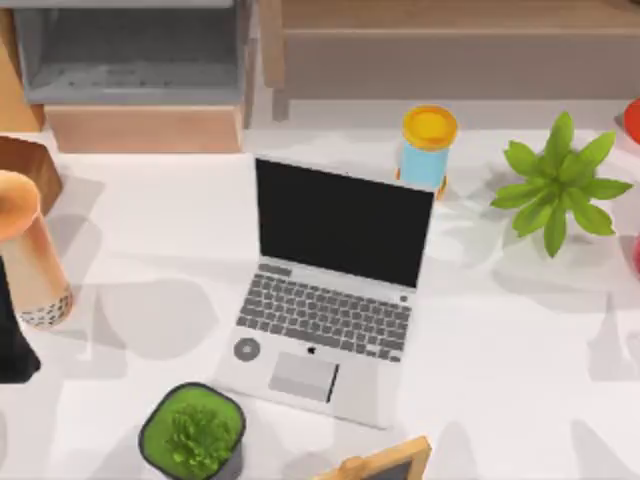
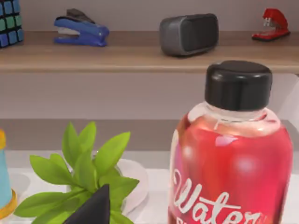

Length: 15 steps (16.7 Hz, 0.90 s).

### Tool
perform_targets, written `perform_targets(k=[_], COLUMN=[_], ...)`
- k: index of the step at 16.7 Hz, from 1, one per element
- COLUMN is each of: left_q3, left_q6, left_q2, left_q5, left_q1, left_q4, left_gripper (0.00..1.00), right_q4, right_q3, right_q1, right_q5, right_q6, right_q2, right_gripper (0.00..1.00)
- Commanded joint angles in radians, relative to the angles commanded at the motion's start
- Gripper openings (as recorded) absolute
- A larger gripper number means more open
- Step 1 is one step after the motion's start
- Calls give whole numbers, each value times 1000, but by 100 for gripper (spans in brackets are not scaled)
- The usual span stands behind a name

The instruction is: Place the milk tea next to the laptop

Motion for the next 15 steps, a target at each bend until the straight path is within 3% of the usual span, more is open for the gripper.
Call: perform_targets(k=[4,11,15], left_q3=[4,26,34], left_q6=[2,7,10], left_q2=[40,404,498], left_q5=[9,47,61], left_q1=[6,35,45], left_q4=[23,125,163], left_gripper=[100,100,100], right_q4=[0,0,0], right_q3=[0,0,0], right_q1=[0,0,0], right_q5=[0,0,0], right_q6=[0,0,0], right_q2=[0,0,0], right_gripper=[100,100,100])
